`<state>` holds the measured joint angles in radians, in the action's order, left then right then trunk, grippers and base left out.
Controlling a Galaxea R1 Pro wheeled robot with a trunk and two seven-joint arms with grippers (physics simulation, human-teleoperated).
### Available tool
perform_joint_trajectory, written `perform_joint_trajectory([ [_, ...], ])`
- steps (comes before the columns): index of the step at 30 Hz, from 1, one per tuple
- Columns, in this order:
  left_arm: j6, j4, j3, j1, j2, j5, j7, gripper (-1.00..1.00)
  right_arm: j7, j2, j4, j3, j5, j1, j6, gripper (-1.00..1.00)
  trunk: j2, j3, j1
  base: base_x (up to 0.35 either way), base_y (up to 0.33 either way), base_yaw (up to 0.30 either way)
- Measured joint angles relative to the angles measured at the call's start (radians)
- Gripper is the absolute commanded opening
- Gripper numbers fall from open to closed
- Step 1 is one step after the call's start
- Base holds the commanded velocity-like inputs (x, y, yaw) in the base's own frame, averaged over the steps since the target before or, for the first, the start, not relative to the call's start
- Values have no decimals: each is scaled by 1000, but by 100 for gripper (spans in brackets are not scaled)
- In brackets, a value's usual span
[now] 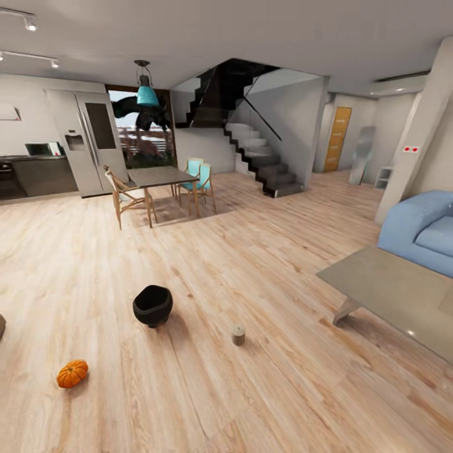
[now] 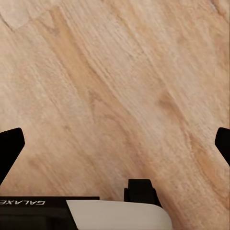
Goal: Place each of the two pumpkins and all three candles from the living room inside a cabinet in the living room (use any cabinet), then make sure every cabinet is closed, and position the cauldron so it is next to a table in the living room.
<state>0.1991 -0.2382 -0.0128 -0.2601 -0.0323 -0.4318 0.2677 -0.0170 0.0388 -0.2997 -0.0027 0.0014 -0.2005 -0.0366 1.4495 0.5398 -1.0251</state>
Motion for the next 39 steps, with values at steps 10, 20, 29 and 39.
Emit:
perform_joint_trajectory([
  [10, 1, 2, 0, 0, 0, 2, 0, 100, 0, 1, 4, 2, 2, 0, 1, 100, 0, 13, 0, 0, 0, 201],
  [20, 1, 3, 1, 0, 3, 1, 0, 100, 0, -1, 24, 4, 4, 0, 0, 100, 0, 25, 0, -90, 0, 196],
  [29, 0, 5, 2, 0, 3, 2, -1, 100, 0, 2, 24, 7, 10, 0, 0, 100, 0, 37, 0, -100, -158, 195],
  [39, 0, 6, 2, 0, 3, 0, -1, 100, 0, 5, 23, 8, 12, 0, 0, 100, 0, 50, 0, 72, -274, 195],
])
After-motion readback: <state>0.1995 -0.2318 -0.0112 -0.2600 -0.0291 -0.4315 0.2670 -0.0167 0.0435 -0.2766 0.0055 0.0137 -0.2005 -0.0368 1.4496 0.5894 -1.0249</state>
